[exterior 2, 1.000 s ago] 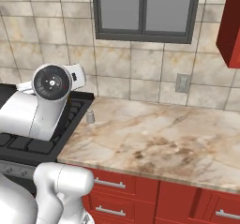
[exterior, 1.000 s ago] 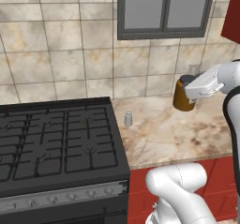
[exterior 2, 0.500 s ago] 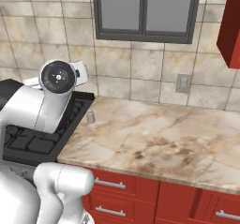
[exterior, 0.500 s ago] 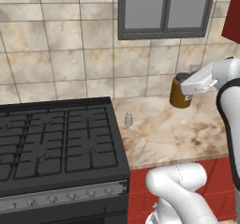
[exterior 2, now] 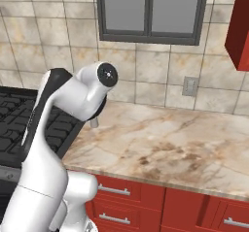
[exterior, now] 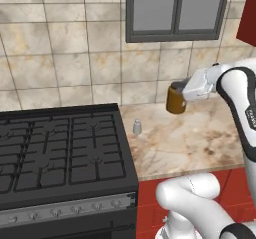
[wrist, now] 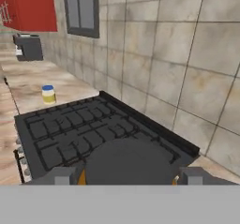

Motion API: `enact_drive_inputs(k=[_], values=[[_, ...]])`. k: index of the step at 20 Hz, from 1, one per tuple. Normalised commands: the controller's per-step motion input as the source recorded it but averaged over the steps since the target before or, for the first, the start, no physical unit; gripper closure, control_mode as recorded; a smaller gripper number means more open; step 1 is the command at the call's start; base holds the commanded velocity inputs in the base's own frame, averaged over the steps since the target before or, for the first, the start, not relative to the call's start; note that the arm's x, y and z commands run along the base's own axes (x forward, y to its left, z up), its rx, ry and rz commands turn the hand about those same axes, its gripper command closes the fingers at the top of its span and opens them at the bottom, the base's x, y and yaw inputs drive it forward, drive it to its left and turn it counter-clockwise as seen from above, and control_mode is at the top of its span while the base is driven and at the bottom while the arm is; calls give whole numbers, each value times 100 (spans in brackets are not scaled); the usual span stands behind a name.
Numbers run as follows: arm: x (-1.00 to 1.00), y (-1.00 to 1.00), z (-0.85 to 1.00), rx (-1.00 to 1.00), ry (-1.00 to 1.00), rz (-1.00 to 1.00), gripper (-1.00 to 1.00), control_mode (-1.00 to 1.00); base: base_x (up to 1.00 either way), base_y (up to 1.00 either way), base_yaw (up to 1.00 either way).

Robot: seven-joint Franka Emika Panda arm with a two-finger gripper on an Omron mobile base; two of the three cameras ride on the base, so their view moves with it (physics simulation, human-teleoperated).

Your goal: Collect the turmeric, mayonnaise, and shaker from the cabinet and place them next to the stove.

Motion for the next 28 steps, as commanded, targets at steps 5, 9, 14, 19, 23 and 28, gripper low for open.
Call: enact_drive_inputs(k=[5,9,14,19,23,28], values=[[83,-1,-54,0,1,31,100,-100,0,0,0],[53,0,-56,0,0,24,100,-100,0,0,0],[28,9,-57,-4,0,11,100,-100,0,0,0],[13,13,-61,-7,0,9,100,-100,0,0,0],[-6,28,-56,-8,2,6,100,-100,0,0,0],[-8,23,-57,0,0,4,100,-100,0,0,0]])
